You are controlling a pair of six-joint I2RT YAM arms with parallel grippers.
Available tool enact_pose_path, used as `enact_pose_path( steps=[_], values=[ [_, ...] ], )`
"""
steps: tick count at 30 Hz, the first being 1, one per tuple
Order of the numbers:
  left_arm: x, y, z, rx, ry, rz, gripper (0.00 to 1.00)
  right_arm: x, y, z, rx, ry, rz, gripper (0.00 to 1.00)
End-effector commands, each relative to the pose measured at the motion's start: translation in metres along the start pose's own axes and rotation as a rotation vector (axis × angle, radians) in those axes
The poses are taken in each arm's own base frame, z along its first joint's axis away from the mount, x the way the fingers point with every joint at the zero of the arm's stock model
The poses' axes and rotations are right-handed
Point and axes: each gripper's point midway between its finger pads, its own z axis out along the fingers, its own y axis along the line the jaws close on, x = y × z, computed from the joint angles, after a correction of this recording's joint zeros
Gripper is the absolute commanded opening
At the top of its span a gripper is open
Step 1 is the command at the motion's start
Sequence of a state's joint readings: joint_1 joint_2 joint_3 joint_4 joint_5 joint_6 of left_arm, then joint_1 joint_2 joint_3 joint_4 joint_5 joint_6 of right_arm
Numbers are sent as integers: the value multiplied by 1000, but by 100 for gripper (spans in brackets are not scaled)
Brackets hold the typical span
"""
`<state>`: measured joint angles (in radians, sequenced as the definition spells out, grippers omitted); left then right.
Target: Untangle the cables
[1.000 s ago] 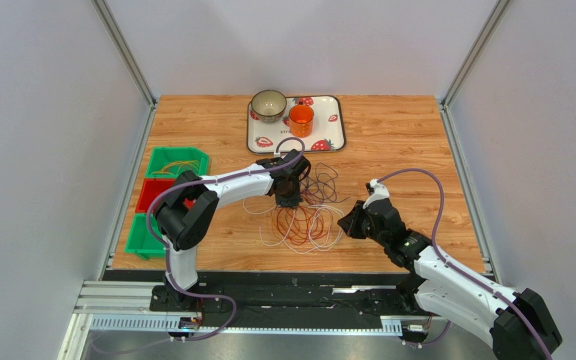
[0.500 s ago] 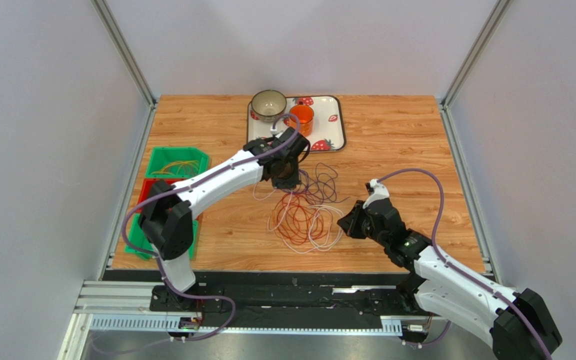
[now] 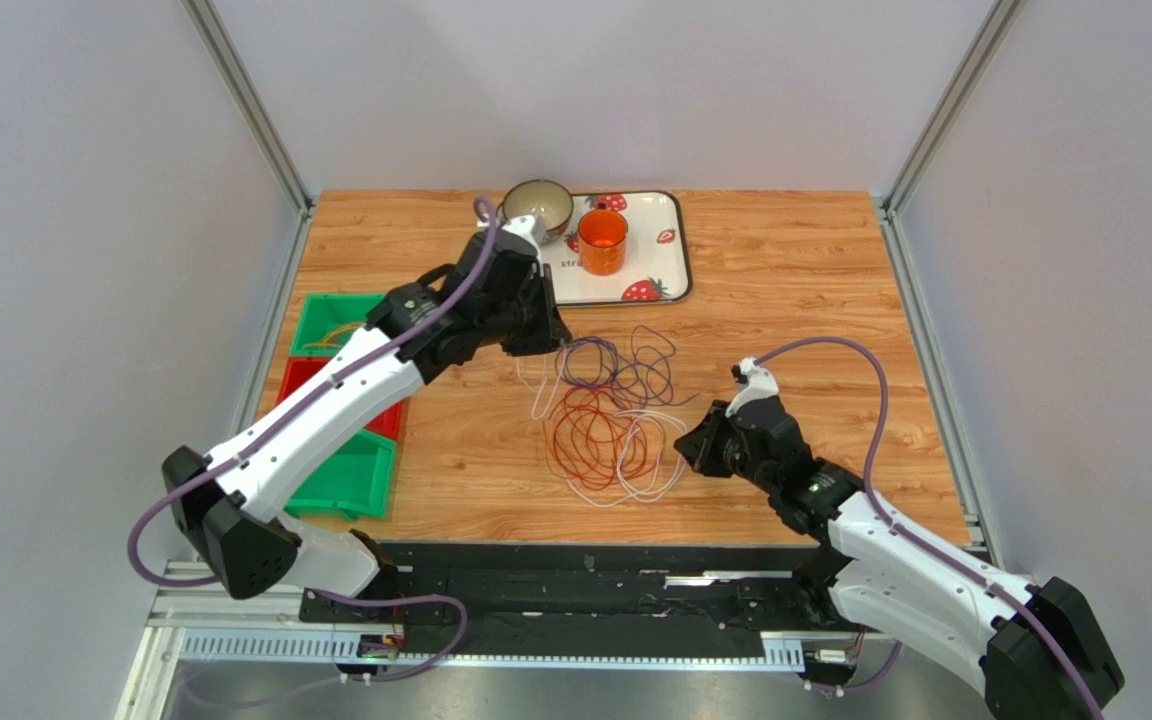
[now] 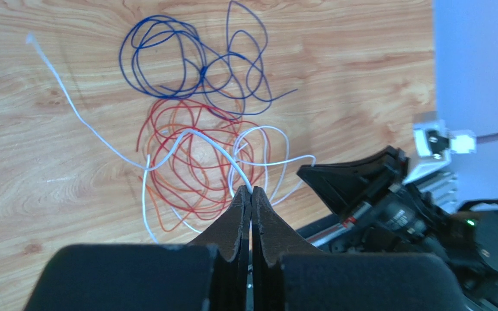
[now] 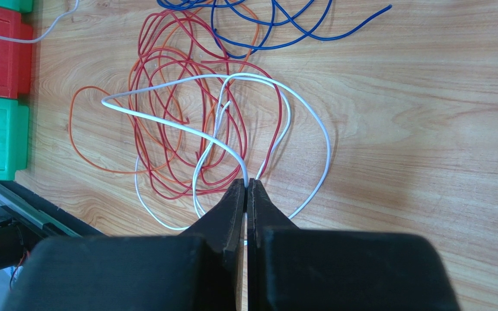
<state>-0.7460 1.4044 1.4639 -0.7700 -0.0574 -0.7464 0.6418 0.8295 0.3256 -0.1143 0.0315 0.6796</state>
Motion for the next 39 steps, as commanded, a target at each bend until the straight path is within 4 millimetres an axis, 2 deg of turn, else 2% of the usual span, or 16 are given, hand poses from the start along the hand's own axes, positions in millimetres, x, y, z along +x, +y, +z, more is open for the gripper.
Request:
enact_pose_path(
  steps=[1, 2, 4, 5, 7, 8, 10, 13, 15, 18, 22, 27, 31, 32, 33, 39],
  values=[
    [-35, -12, -46, 154, -125, -46, 0, -9, 6, -1, -31, -38, -13, 0],
    [-44, -12, -65, 176, -172, -51, 0, -9, 6, -1, -31, -38, -13, 0],
    [-57, -2, -83, 178, -222, -79, 0, -9, 7, -1, -33, -36, -15, 0],
    [-62, -1, -101, 196, -261, -82, 0, -9, 7, -1, -34, -37, -15, 0],
    [-69, 13, -117, 147, -323, -113, 0, -9, 7, -1, -34, -37, -15, 0],
    [-71, 18, -134, 136, -373, -120, 0, -9, 7, -1, -33, -38, -15, 0],
    [-73, 41, -154, 52, -453, -147, 0, -9, 6, -1, -31, -38, -12, 0],
    [-71, 70, -179, -57, -545, -182, 0, -10, 5, -2, -28, -43, -11, 0],
    [-69, 88, -188, -127, -579, -198, 0, -9, 5, -2, -28, -43, -11, 0],
    [-68, 105, -204, -197, -620, -195, 0, -9, 5, -2, -29, -42, -11, 0],
    [-67, 124, -214, -297, -642, -192, 0, -9, 5, -1, -26, -36, -13, 0],
    [-69, 138, -215, -359, -654, -193, 0, -9, 5, -1, -26, -34, -14, 0],
    [-72, 146, -206, -373, -633, -193, 0, -9, 6, -1, -25, -33, -12, 0],
    [-73, 142, -202, -340, -622, -188, 0, -9, 6, 0, -25, -33, -12, 0],
    [-73, 149, -199, -357, -617, -194, 0, -9, 5, 0, -22, -31, -13, 0],
    [-75, 166, -175, -324, -564, -228, 0, -8, 5, 0, -21, -30, -13, 0]
  ],
)
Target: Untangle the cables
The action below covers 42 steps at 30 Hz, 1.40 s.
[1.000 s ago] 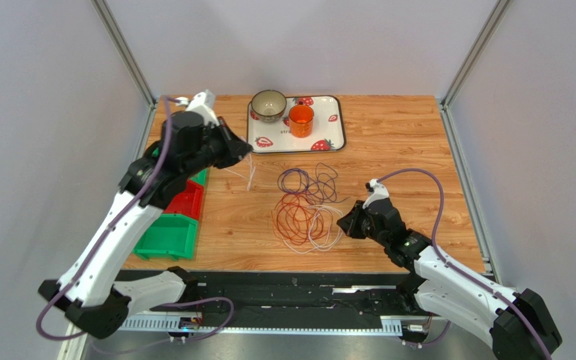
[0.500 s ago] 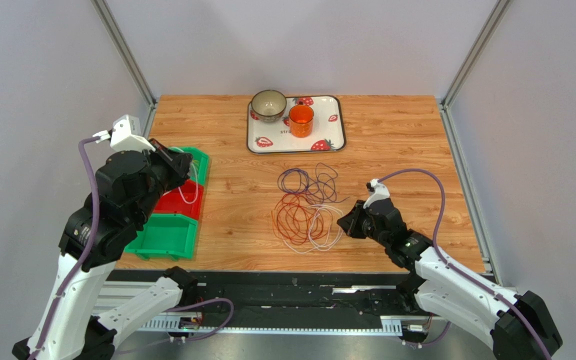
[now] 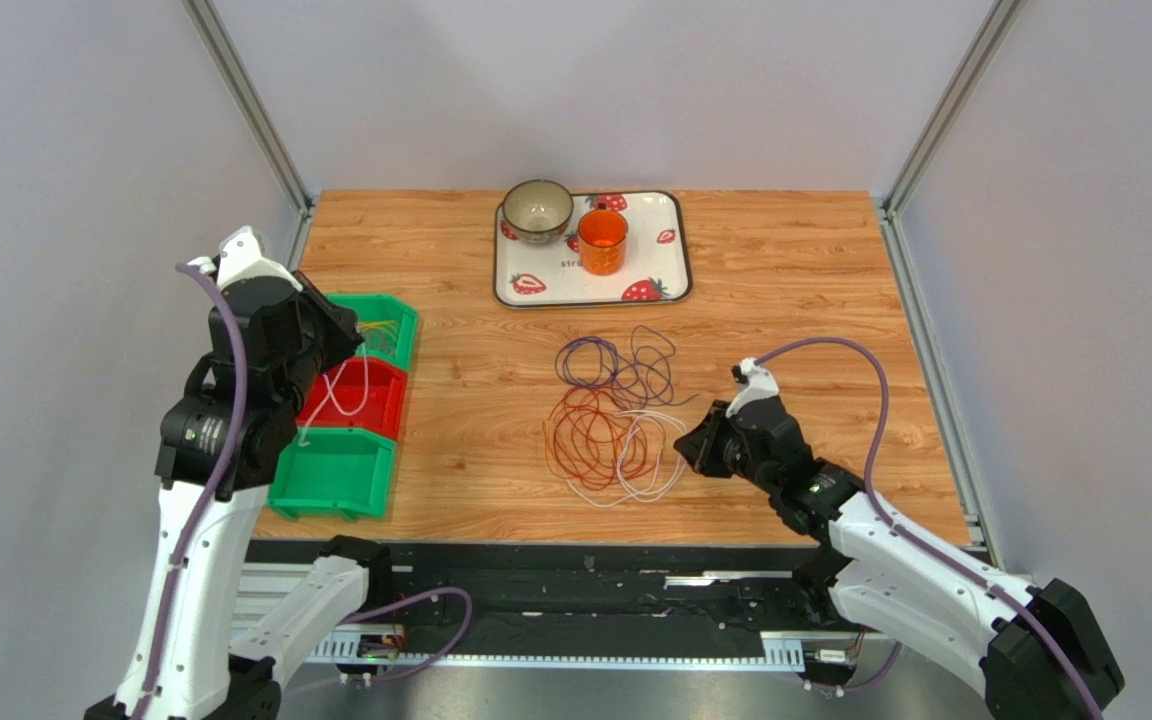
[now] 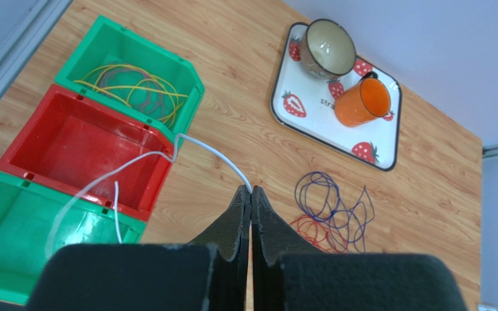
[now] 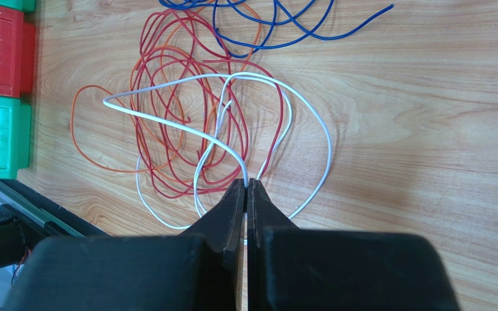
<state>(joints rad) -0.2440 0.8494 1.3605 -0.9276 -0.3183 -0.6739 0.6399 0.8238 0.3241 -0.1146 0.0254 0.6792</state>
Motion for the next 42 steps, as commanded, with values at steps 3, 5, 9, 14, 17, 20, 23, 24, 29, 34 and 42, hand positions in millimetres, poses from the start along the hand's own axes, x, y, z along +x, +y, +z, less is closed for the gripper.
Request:
enact_pose_path(
  steps=[3, 5, 9, 14, 17, 20, 23, 24, 29, 34, 42],
  values=[
    [11, -9, 26, 103, 77, -8, 0, -8, 4, 1, -16, -32, -14, 0],
    [10, -11, 31, 121, 84, -18, 0, -9, 6, 1, -22, -32, -15, 0],
    [5, -11, 36, 110, 71, -33, 0, -8, 7, 2, -28, -22, -23, 0],
    [-12, -4, 41, 60, 14, -65, 0, -3, 10, 5, -40, 13, -31, 0],
    [-20, 0, 44, 40, -8, -95, 0, -2, 12, 6, -45, 24, -35, 0],
    [-25, 11, 52, 1, -13, -138, 0, -1, 11, 7, -41, 27, -34, 0],
    [-24, 13, 63, 18, 12, -186, 0, -2, 11, 6, -40, 25, -34, 0],
    [-19, 14, 69, 30, 34, -196, 0, -2, 11, 6, -41, 24, -34, 0],
    [-20, 28, 78, 25, 14, -227, 0, -2, 11, 7, -39, 27, -35, 0],
    [-29, 36, 76, 31, -77, -242, 0, -1, 10, 7, -33, 29, -33, 0],
    [-37, 44, 78, 17, -171, -257, 0, -2, 8, 6, -28, 23, -30, 0]
  ],
)
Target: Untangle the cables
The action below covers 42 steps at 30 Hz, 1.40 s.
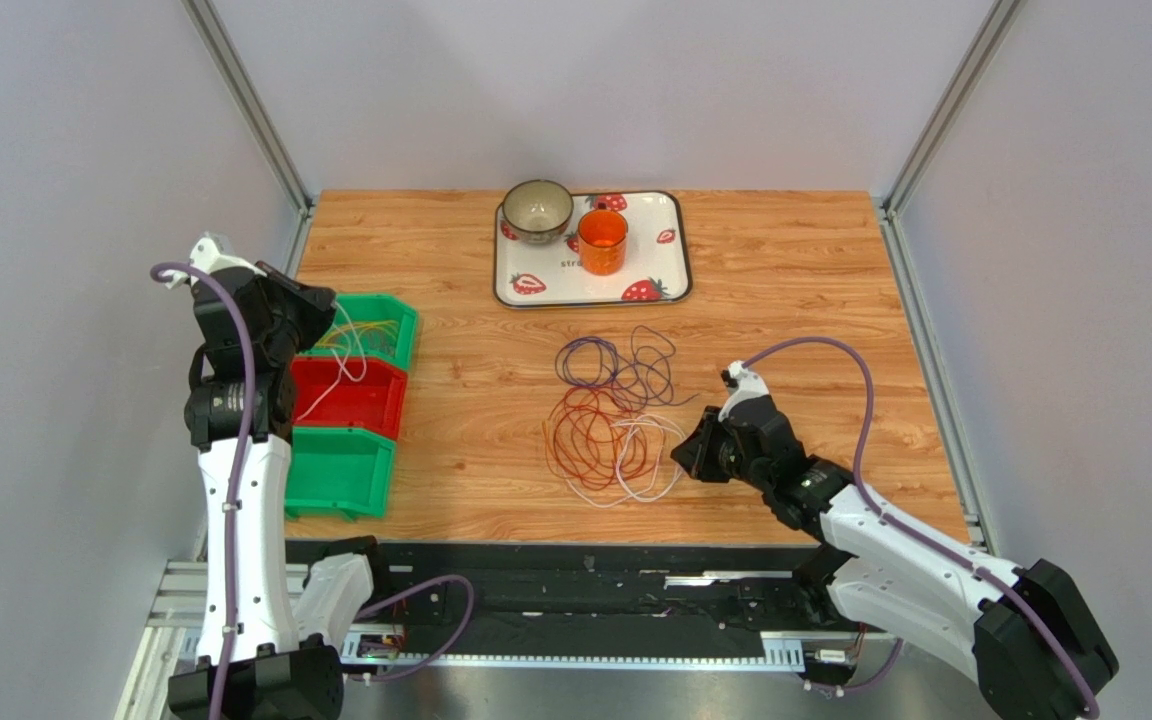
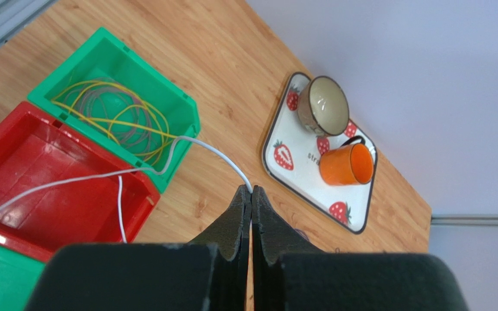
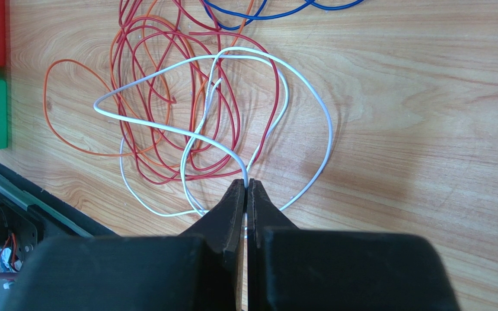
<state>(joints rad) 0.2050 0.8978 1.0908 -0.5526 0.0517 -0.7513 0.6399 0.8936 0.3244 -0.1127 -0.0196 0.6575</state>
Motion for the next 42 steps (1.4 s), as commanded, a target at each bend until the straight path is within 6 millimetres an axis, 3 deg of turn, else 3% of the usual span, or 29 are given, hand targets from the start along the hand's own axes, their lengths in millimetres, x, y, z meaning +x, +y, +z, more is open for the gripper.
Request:
enact_pose_path(
  steps=[1, 6, 8, 22, 29, 42],
  values=[
    [-25, -10, 1, 40, -112, -8, 0, -20, 14, -2, -38, -57, -10, 0],
    [-9, 7, 7, 4, -94, -19, 0, -19, 13, -1, -35, -58, -9, 0],
    [-6, 22, 10, -57, -114, -37, 0, -19, 14, -2, -37, -56, -10, 0],
    [0, 76, 23, -302, -147, -52, 0, -21, 13, -2, -32, -64, -6, 0],
    [20, 112, 28, -433, -146, -86, 0, -20, 13, -2, -34, -62, -7, 0],
    [35, 125, 45, -481, -93, -102, 0, -20, 12, -1, -27, -58, -6, 0]
  ],
)
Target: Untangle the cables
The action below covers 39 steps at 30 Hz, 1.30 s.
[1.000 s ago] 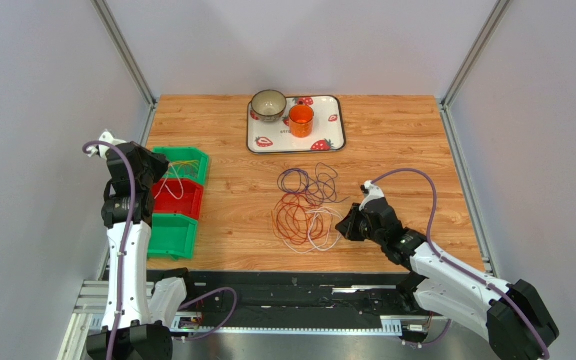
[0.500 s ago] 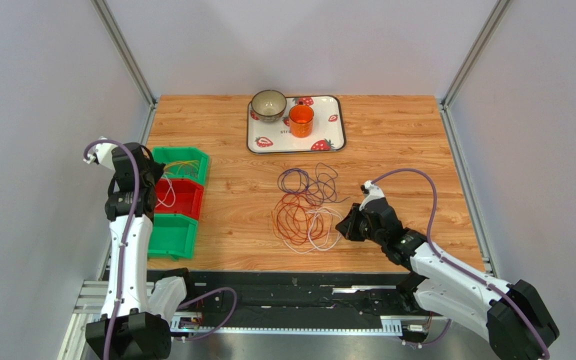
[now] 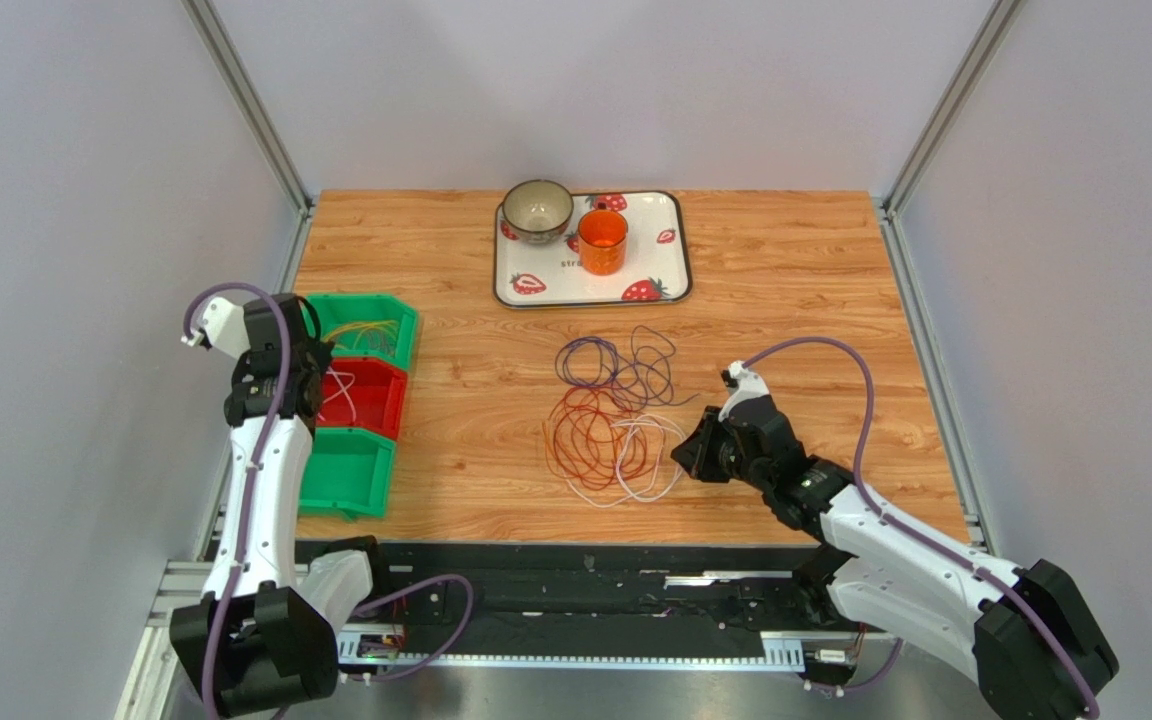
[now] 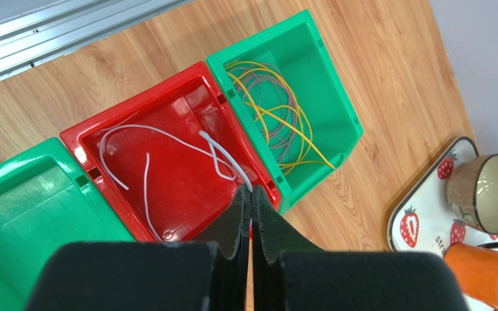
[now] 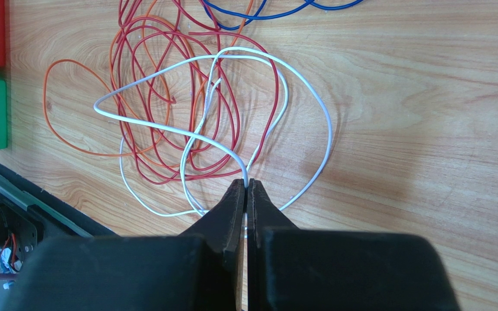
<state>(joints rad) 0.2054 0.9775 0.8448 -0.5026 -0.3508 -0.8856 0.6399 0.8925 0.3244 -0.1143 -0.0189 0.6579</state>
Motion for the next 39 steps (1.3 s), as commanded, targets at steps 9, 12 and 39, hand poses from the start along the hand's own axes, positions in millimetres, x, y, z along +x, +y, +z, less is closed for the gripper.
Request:
enact_pose_path(
  steps=[9, 12, 39],
  values=[
    [-4, 7, 10, -75, -10, -35, 1, -19, 11, -1, -25, -57, -5, 0],
    [0, 4, 14, -63, 12, -21, 12, -20, 12, -1, -26, -56, -5, 0],
    [1, -3, -19, 16, 95, 61, 71, -20, 13, -2, -34, -59, -7, 0]
  ],
)
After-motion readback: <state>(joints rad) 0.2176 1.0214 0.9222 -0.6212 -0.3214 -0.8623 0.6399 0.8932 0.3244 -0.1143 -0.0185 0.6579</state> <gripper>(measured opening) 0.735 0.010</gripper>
